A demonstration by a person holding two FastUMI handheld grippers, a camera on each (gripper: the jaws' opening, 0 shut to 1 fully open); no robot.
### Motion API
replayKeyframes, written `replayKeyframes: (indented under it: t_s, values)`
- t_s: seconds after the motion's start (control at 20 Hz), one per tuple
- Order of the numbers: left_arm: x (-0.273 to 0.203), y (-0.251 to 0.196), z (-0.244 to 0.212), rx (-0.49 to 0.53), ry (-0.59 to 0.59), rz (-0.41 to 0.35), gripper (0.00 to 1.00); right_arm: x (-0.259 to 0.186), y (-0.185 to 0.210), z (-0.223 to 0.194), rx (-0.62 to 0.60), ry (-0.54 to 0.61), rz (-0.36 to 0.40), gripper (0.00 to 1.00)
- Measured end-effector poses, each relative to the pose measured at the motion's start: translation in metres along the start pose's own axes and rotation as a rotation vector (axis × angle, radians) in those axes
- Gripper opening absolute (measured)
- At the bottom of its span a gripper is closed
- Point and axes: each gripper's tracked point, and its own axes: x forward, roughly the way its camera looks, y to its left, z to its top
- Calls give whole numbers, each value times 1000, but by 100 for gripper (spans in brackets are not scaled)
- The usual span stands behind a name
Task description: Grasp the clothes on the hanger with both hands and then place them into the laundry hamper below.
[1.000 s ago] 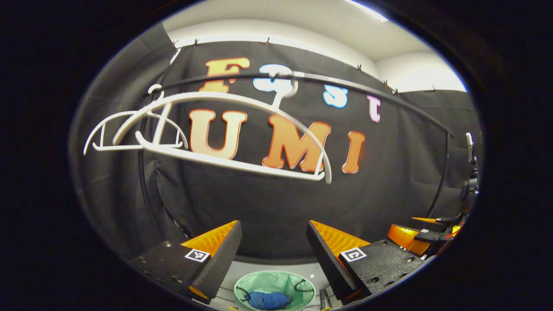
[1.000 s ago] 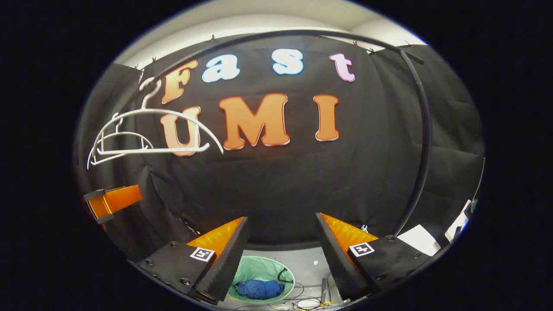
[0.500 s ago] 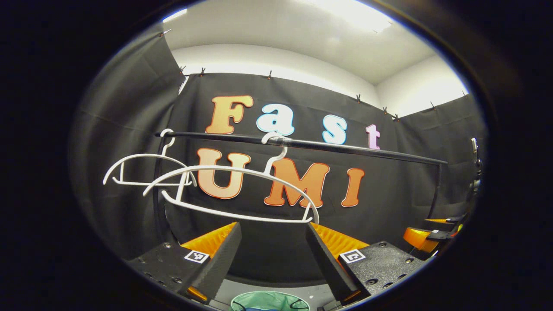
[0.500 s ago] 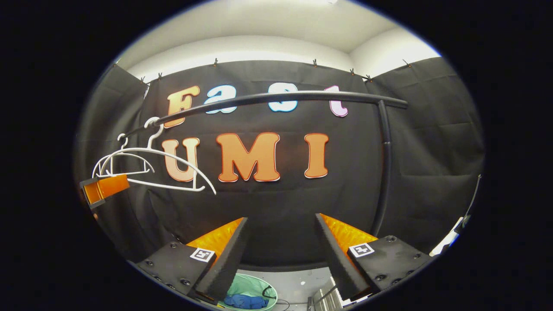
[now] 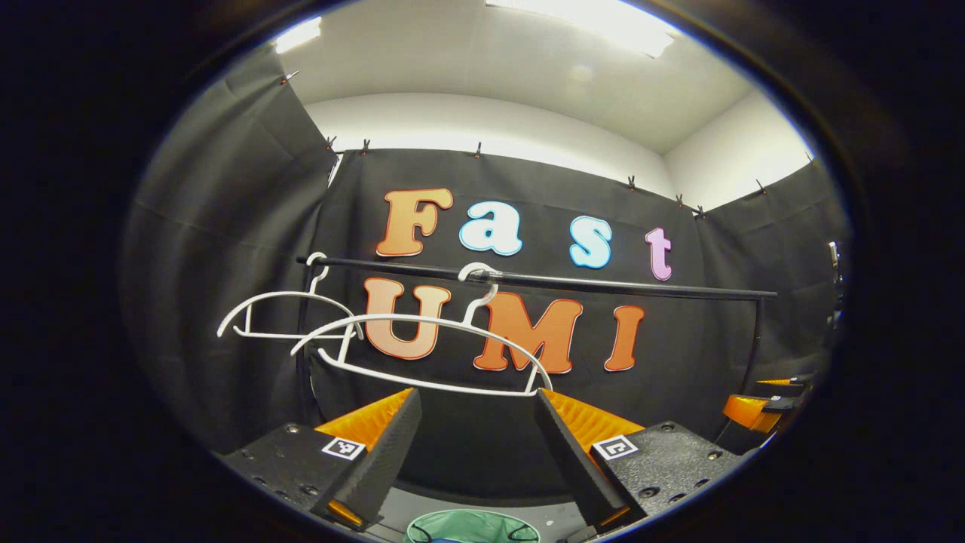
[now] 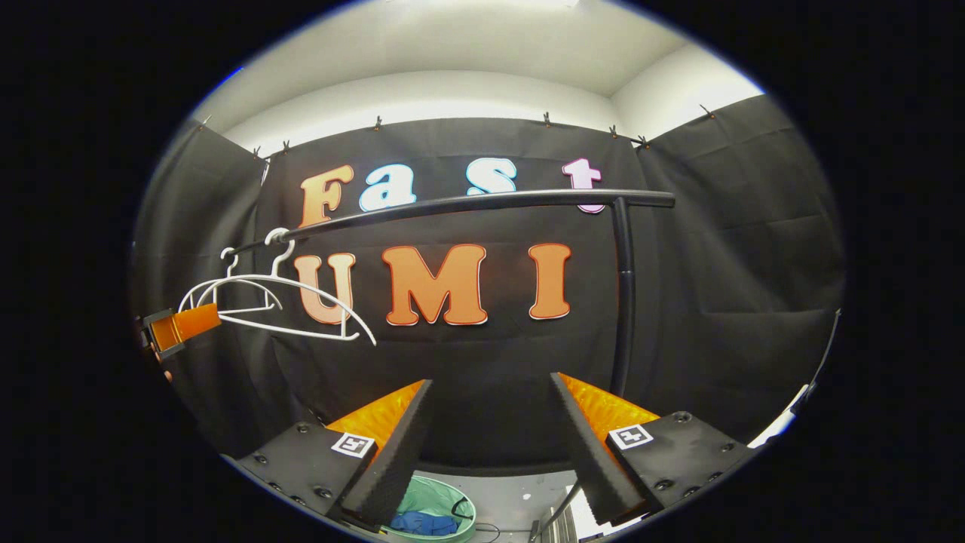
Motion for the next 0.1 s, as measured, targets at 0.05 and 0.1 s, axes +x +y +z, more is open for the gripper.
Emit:
replayKeyframes:
  t_s: [0.05, 0.1]
  values:
    - [-4, -2, 2, -9, 0, 5, 92, -4, -4, 1, 3, -3, 8, 89]
    - [-8, -2, 4, -15, 1, 11, 95, -8, -7, 1, 6, -1, 17, 89]
